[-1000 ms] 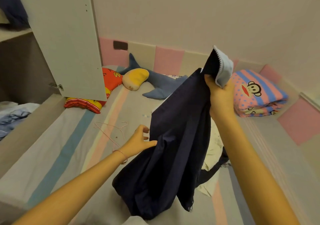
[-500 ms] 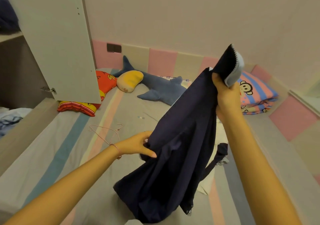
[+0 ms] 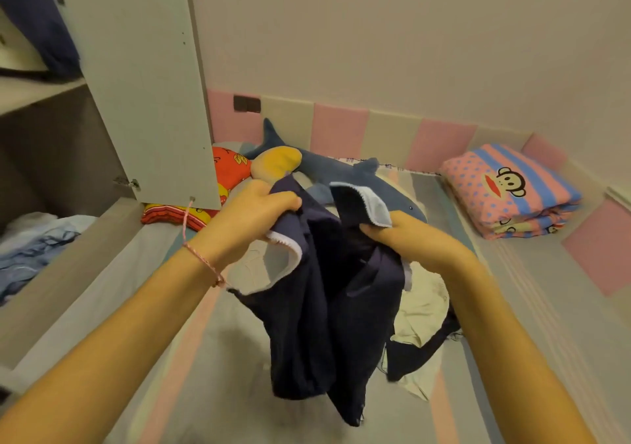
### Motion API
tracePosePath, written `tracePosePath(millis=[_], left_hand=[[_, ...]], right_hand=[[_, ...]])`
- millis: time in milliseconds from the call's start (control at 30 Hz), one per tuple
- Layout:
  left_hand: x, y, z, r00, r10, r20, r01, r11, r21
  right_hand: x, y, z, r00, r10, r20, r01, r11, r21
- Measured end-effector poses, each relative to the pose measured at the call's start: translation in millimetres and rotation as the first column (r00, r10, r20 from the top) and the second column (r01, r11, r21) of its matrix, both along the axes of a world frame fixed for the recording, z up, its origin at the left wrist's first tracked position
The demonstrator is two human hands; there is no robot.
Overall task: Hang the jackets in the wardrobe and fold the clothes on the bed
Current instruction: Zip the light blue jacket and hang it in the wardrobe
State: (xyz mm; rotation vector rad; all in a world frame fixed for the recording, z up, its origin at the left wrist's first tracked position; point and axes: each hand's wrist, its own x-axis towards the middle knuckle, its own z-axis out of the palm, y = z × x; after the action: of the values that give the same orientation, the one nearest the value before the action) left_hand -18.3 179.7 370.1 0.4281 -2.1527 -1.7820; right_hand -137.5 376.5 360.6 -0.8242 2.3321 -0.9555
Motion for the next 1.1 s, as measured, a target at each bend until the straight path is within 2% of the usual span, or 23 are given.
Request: tracePosePath(millis=[67,100,200,267,333,400,467,533,567,600,667,733,800,900,1000,1100], left_hand=[[1,14,37,0.992,-0.061,-0.113,0.064,0.998,0.027],[0,18,53,0.987,-0.056,-0.152,0.067,0.995,0.069],[-18,13,90,0.975,-0.008,-0.222,0.035,0.992,0.118],[-41,2,93,0.977,0.011,-0.212,0.005,0.997,0.074],[-77,-13,83,0.987,0.072,-0.146,-0.073,0.997,0.000],[-120,-30,67,0.981,0.160,-0.113,-0.167,0.984,-0.055],[-156,-47,50,0.976,0.169,-0.140,-0.186,0.976,-0.115],[-191,-68,30,0.997,0.010,-0.083,-0.029,0.972,-0.235],[-202,-75,21,0.994,-0.110,-0.016,0.101,0.953,-0.284],[-219,-87,1,0.978,-0.196,0.072,0.209,0.920,-0.331],[-238,-104,-55,0.931,-0.278,0.237,0.340,0.896,-0.284],[-233,-119,-138,0.888,-0.282,0.363,0.382,0.891,-0.244],[-211,-131,-243,0.802,-0.278,0.530,0.430,0.883,-0.188],[-147,-131,-353,0.667,-0.282,0.690,0.458,0.885,-0.081],[-99,-130,-452,0.543,-0.301,0.784,0.526,0.850,-0.037],[-74,-122,-521,0.487,-0.314,0.815,0.607,0.792,-0.058]], right_hand=[[12,-4,30,0.974,0.064,0.219,0.002,0.958,-0.288],[12,-6,44,0.955,0.105,0.276,0.010,0.922,-0.387],[-5,-17,71,0.942,0.131,0.309,0.034,0.879,-0.476],[-23,-30,79,0.970,0.048,0.237,0.056,0.910,-0.412],[-53,-50,83,0.995,-0.093,0.034,0.098,0.960,-0.261],[-91,-79,78,0.957,-0.211,-0.197,0.187,0.973,-0.136],[-128,-108,67,0.906,-0.338,-0.254,0.292,0.935,-0.204],[-160,-139,53,0.868,-0.422,-0.263,0.322,0.880,-0.350],[-170,-152,49,0.874,-0.397,-0.281,0.283,0.885,-0.370],[-183,-165,35,0.894,-0.329,-0.305,0.230,0.920,-0.317],[-196,-176,-9,0.943,-0.190,-0.272,0.137,0.970,-0.200],[-195,-165,-82,0.991,-0.111,-0.069,0.102,0.987,-0.124],[-185,-137,-182,0.975,-0.169,0.143,0.172,0.985,-0.013],[-144,-71,-316,0.866,-0.349,0.359,0.271,0.929,0.250],[-96,-18,-425,0.722,-0.536,0.437,0.321,0.819,0.475],[-62,2,-493,0.607,-0.652,0.455,0.409,0.747,0.524]])
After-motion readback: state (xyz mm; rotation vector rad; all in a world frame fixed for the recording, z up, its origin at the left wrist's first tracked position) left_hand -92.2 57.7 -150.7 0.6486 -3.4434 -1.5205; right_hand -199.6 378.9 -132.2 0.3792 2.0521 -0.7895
